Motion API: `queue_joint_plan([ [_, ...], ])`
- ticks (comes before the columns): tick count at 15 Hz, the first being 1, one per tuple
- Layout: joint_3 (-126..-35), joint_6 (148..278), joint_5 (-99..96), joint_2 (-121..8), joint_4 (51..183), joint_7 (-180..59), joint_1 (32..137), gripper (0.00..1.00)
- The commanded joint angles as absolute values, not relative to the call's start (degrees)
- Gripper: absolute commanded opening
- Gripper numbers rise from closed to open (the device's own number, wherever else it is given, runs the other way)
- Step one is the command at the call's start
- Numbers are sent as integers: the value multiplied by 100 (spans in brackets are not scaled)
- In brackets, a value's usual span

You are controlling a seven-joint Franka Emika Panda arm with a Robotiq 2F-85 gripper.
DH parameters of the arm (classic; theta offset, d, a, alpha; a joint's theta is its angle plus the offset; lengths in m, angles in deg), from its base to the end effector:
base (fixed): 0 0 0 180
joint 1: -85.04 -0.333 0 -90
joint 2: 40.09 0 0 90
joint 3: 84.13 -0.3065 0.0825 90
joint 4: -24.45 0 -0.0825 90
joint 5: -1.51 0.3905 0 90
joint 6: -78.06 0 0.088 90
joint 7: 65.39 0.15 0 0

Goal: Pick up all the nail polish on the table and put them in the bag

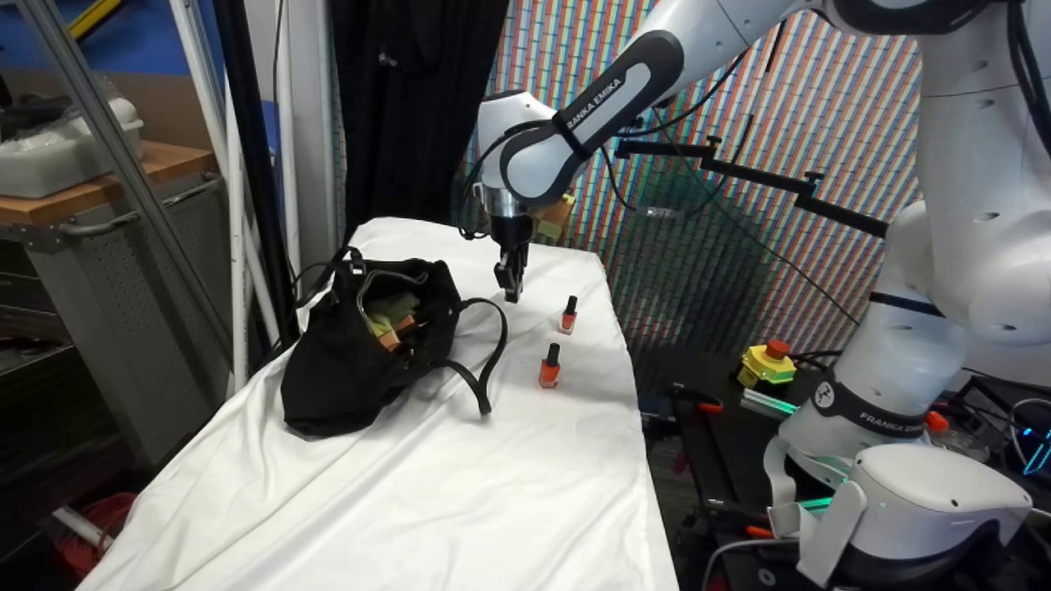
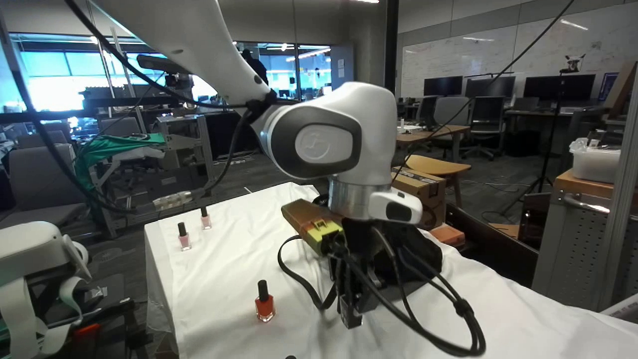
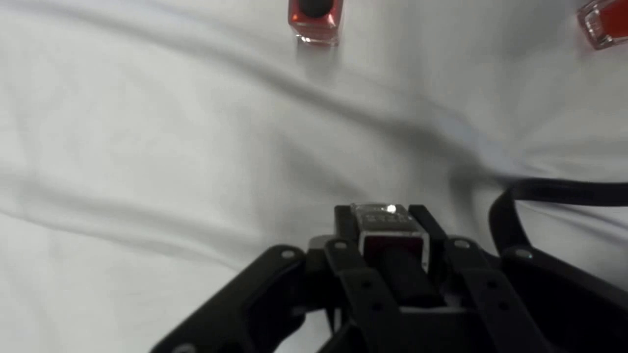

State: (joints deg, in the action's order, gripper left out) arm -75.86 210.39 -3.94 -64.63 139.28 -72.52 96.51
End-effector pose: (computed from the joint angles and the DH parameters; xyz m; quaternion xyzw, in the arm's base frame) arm 0.5523 -0.2052 0.1783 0.9937 -0.0709 -0.0730 0.0477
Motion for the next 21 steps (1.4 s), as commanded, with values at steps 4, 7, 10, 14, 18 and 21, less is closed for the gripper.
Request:
queue_joint_plan([
  [4,-7749,20999,-987,-5598,14221,-6801,8957,16],
  [7,-7902,21306,-1129,-5660,14108,-6490,8649,16],
  [10,-8056,21651,-1060,-5833,13941,-6199,8420,16],
  [14,-8091,22220,-1028,-6180,13688,-5674,8155,16],
  [18,-7993,22517,-1072,-6596,13342,-5270,7946,16],
  [21,-7972,22501,-983,-6861,13067,-5160,7891,16],
])
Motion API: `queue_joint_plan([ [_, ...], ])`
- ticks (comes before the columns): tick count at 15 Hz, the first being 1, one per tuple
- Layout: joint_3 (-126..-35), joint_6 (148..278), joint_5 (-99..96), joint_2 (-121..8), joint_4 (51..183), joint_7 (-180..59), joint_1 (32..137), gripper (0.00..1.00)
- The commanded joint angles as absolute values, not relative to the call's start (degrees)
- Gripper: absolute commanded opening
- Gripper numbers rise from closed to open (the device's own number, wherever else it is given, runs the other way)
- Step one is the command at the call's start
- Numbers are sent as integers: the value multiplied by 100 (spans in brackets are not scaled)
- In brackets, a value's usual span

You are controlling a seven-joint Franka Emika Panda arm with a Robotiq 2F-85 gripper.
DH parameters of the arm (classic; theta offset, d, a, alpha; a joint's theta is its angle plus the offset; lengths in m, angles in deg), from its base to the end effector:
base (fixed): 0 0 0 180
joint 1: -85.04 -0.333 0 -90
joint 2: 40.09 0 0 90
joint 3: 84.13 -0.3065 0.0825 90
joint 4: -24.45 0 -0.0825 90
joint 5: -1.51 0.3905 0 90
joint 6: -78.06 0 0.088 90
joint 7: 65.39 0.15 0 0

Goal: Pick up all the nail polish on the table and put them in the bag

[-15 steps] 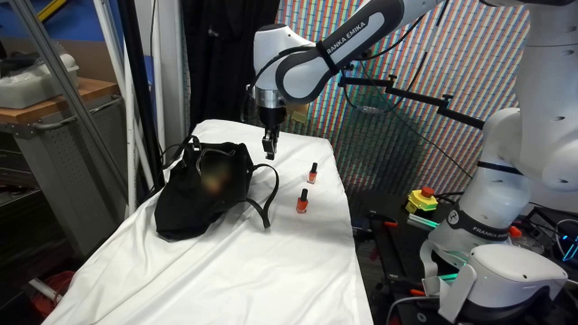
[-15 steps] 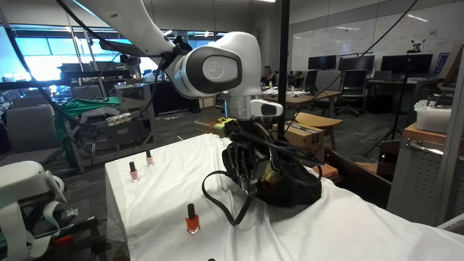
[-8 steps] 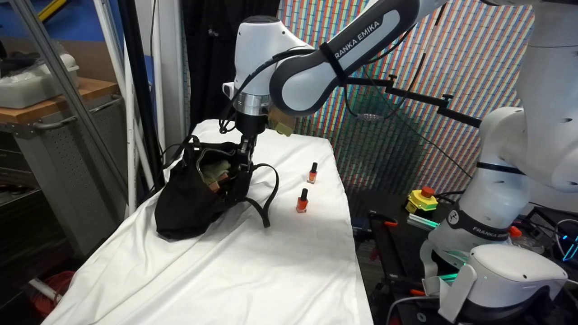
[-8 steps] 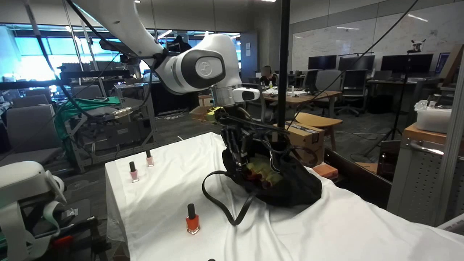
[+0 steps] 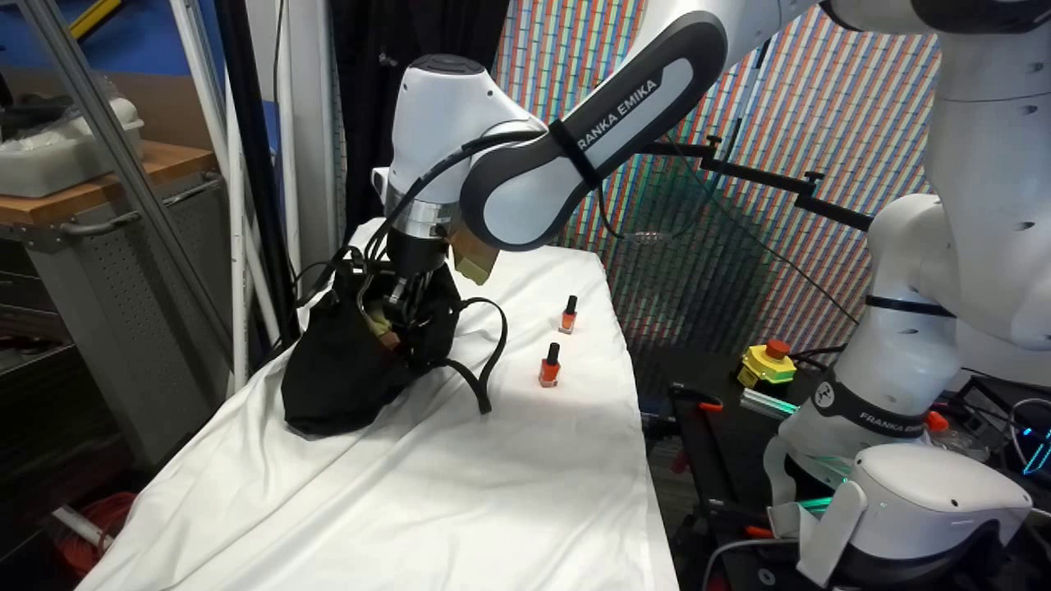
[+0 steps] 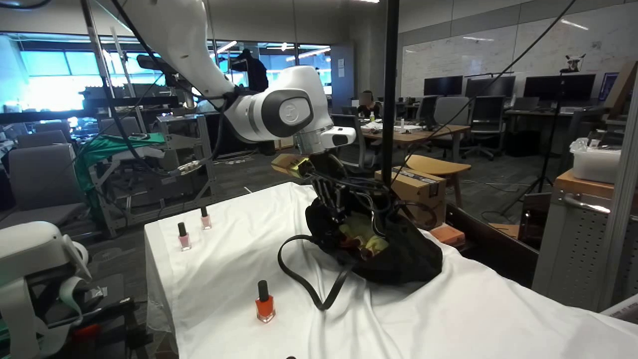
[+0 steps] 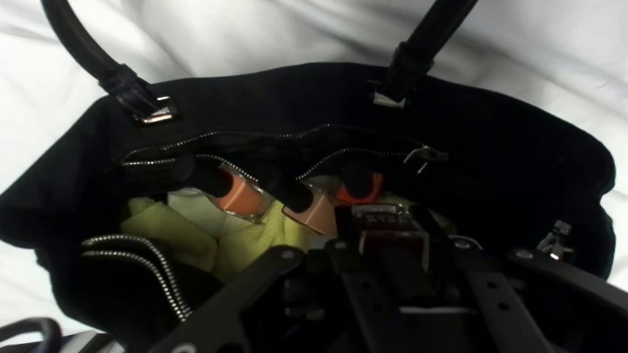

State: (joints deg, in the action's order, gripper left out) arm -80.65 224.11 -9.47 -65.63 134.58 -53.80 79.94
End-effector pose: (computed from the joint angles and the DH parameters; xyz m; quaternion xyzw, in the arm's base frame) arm 0.6521 0.0173 0.2213 0.9933 -0.0080 0.0975 0.0623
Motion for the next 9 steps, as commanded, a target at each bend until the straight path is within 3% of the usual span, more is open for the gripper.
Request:
queue_joint_plan([
  [1,-7960,22513,-974,-6938,13001,-5117,7877,37],
  [2,-7955,22518,-969,-7000,12941,-5099,7869,45],
  [3,-7966,22491,-939,-7034,12890,-5099,7876,67],
  [8,-7931,22456,-938,-7091,12821,-5101,7887,97],
  [9,-7896,22454,-961,-7050,12871,-5081,7885,99],
])
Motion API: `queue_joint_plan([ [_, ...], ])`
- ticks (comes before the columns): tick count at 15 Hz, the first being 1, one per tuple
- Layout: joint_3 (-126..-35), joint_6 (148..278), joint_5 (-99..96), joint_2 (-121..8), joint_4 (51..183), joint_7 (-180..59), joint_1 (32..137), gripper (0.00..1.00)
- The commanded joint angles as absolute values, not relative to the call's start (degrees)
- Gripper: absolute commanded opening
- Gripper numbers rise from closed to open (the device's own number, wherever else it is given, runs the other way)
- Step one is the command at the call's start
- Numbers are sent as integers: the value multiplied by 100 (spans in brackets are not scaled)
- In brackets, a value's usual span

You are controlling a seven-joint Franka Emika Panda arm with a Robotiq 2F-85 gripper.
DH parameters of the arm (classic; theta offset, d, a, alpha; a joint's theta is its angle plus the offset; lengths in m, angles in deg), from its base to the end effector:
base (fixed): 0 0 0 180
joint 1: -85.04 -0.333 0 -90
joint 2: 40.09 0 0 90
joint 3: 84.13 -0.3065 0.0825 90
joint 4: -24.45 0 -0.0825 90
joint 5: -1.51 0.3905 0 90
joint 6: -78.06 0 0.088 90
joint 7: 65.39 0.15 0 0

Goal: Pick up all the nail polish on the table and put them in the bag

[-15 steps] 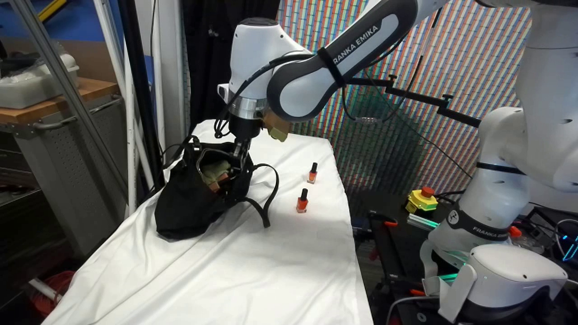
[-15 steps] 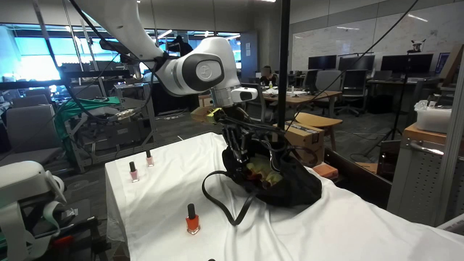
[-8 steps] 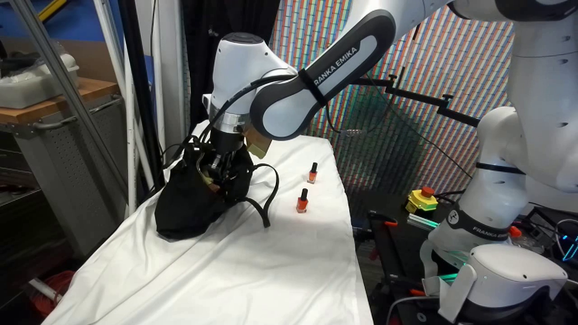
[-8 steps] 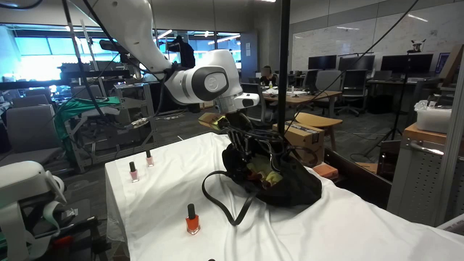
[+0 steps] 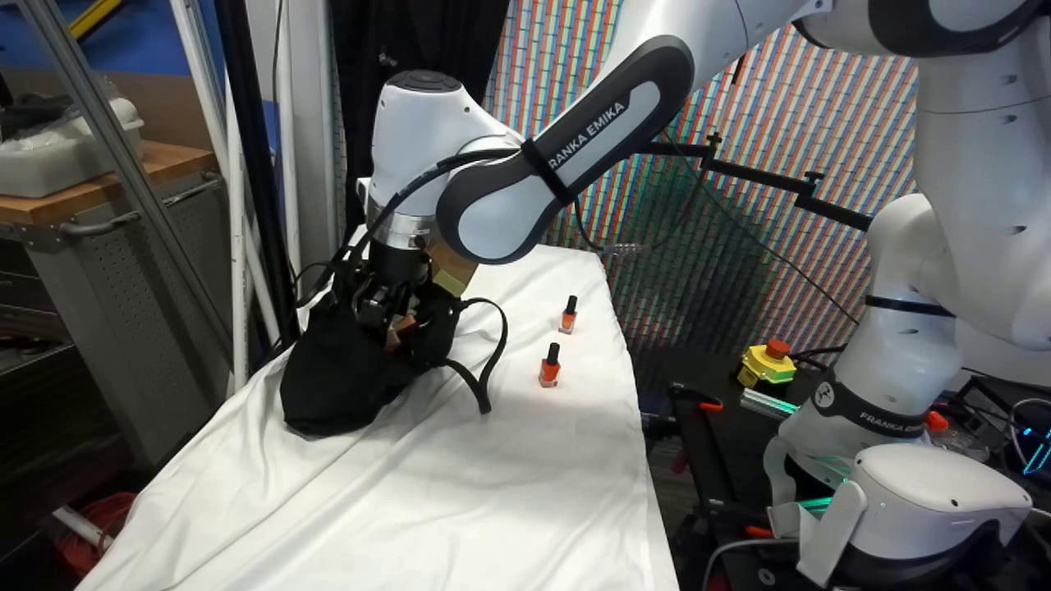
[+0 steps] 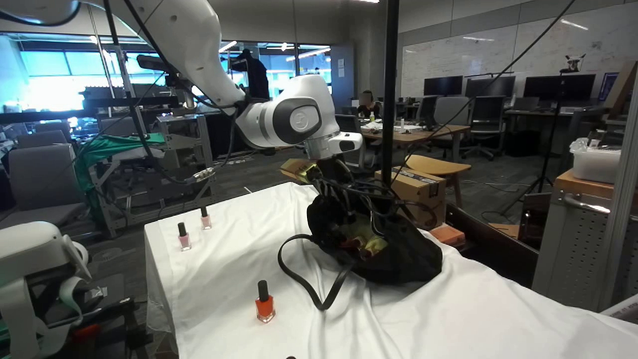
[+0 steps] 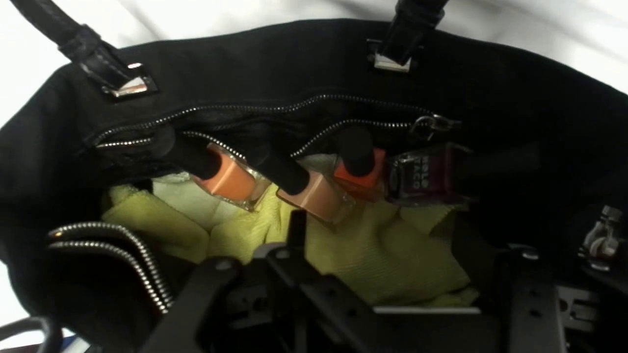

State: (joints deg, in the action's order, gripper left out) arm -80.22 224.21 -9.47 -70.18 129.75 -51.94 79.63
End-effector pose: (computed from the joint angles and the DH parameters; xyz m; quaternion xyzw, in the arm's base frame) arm 0.6725 0.0175 0.2068 0.9924 -0.0232 0.1021 0.0643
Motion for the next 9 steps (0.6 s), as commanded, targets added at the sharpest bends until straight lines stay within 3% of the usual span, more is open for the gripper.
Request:
queue_joint_plan([
  [1,-7885,22409,-962,-6983,12937,-5126,7908,100],
  [9,-7891,21896,-951,-5548,14339,-5698,8222,100],
])
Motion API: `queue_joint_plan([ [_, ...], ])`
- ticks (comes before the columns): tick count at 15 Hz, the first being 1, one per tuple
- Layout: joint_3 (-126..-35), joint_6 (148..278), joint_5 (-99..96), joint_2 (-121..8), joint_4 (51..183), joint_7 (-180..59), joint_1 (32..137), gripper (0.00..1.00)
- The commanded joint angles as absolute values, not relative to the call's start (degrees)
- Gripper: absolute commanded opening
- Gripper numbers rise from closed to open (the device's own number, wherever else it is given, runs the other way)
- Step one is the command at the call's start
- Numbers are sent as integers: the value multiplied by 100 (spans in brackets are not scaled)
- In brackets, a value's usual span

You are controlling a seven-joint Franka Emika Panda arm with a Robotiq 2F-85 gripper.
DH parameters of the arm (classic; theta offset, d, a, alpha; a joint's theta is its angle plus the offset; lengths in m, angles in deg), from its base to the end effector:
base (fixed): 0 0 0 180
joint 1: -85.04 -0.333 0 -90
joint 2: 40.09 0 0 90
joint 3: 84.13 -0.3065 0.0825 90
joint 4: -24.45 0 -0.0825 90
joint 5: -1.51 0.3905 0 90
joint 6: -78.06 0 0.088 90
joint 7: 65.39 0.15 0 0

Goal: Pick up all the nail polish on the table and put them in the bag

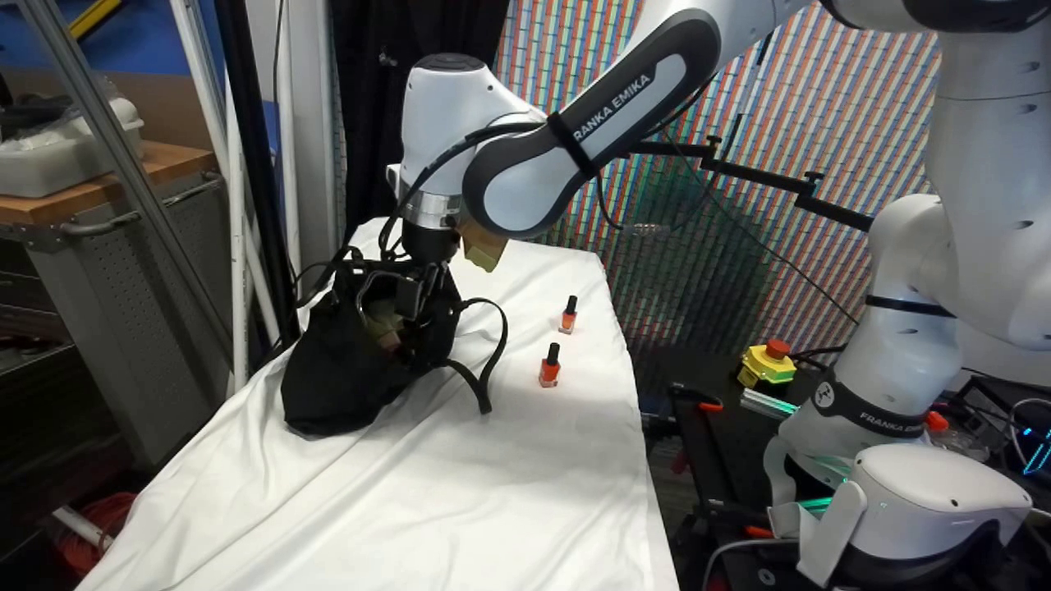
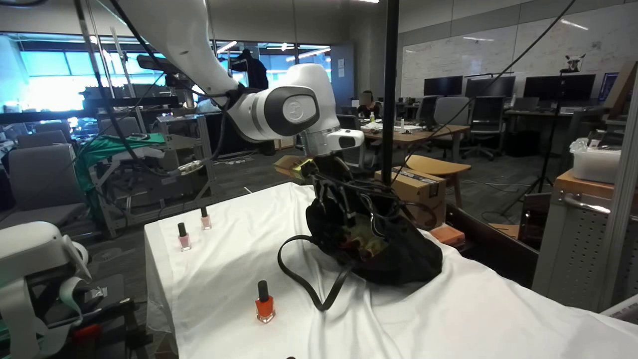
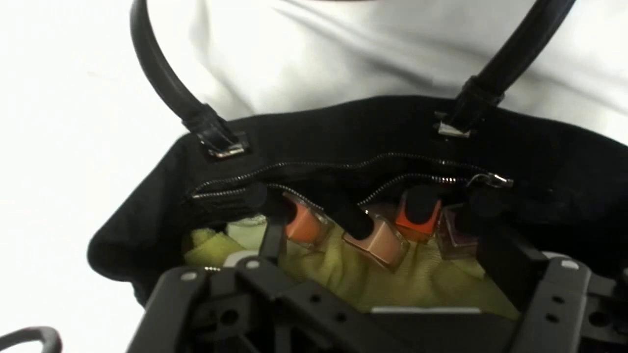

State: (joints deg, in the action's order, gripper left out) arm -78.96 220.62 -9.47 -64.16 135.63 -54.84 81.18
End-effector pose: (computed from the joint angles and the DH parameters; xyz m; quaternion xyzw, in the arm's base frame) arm 0.6405 -0.0177 0.2238 0.9944 -0.0258 0.0695 0.0756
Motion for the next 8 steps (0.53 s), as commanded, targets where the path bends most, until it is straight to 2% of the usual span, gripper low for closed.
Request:
queue_joint_plan([
  [1,-7913,21784,-914,-5337,14520,-5774,8280,100],
  [8,-7958,21142,-978,-4287,15564,-5970,8508,100],
])
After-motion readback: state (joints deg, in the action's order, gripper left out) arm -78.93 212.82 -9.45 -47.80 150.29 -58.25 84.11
